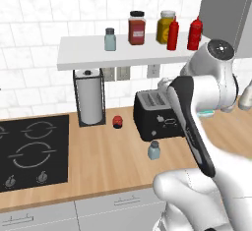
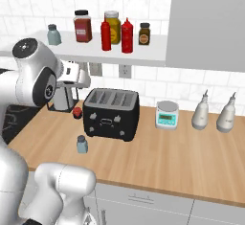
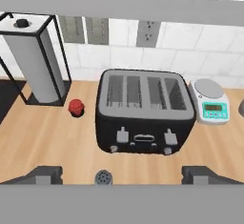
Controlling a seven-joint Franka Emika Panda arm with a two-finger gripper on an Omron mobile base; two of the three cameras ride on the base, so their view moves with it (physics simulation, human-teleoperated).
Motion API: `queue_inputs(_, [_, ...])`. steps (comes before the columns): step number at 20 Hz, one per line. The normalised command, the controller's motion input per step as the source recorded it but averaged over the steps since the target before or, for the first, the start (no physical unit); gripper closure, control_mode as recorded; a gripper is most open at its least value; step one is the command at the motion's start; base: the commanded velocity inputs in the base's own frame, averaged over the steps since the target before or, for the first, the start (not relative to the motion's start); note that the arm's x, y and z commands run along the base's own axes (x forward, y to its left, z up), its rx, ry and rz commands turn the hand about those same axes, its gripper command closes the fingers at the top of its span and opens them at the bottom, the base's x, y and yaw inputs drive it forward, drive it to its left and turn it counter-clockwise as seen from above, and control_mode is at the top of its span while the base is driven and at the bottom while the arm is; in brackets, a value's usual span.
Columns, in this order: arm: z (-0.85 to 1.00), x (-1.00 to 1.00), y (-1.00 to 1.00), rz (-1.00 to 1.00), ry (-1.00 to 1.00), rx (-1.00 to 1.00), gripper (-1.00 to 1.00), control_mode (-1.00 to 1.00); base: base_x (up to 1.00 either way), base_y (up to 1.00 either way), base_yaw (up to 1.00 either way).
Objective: Put the shaker and condiment bottle from the counter next to their counterparts in the cabinet.
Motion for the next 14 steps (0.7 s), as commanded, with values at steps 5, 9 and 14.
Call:
queue_inputs(5, [-0.97,-0.99,0.00,-0.11,-0.09,0.01,-1.00,-1.00,0.00,0.00,0.00])
queue_inputs(9, [-1.00,-1.00,0.00,-0.12,-0.07,0.05,-1.00,-1.00,0.00,0.00,0.00])
queue_inputs(14, [-0.67,-0.62,0.00,-0.08,0.00,0.14,-1.00,-1.00,0.00,0.00,0.00])
